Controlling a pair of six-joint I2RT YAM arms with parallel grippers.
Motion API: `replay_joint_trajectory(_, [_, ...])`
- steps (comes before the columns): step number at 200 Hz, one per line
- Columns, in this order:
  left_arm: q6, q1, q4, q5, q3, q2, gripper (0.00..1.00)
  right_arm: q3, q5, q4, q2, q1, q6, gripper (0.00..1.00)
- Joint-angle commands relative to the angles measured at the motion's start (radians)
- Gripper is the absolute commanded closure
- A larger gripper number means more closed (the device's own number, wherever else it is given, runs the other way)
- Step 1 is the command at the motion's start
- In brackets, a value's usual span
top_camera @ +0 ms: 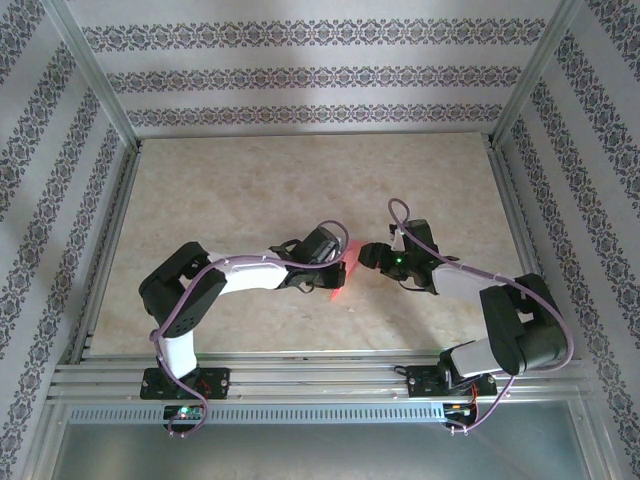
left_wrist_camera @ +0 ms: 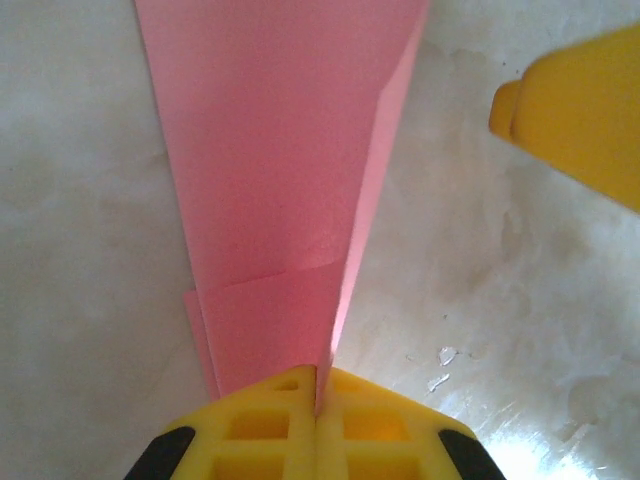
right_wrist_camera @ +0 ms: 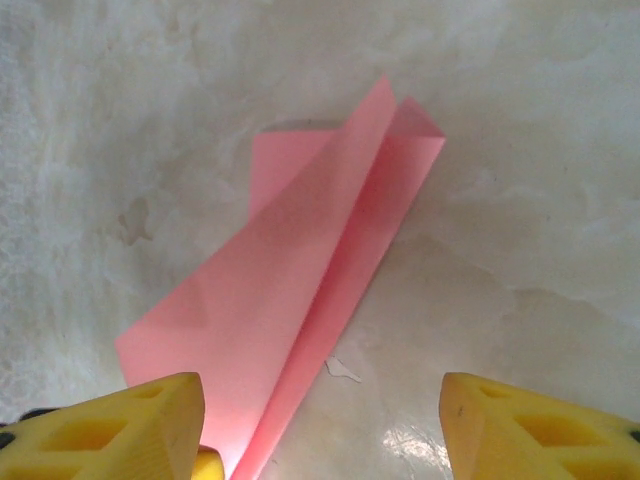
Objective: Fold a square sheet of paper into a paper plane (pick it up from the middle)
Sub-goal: Fold the wing for the fifth time at the center of the table.
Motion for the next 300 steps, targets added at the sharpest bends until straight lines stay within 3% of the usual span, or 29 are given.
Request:
replay_joint_trajectory(1, [-0.069, 0.023, -0.010, 0.058, 0.014, 0.016, 1.00, 0.025, -0.060, 0.019, 0.031, -0.010, -0.048, 0.34])
replay_joint_trajectory(79, [-0.139, 0.049, 0.077, 0.112, -0.031, 0.022, 1.00, 0.096, -0.118, 0.025, 0.150, -0.006, -0.047, 0.30])
replay_joint_trajectory(118, [-0.176, 0.061, 0.113, 0.141, -0.052, 0.030, 1.00, 0.133, -0.096, -0.019, 0.165, 0.002, -0.048, 0.30])
replay_joint_trajectory(177, [-0.195, 0.071, 0.137, 0.148, -0.069, 0.026, 1.00, 0.160, -0.028, -0.104, 0.066, 0.020, -0.079, 0.31])
replay_joint_trajectory(300, [-0.219, 0.082, 0.179, 0.171, -0.095, 0.028, 1.00, 0.271, 0.043, -0.222, 0.233, 0.068, -0.117, 0.31])
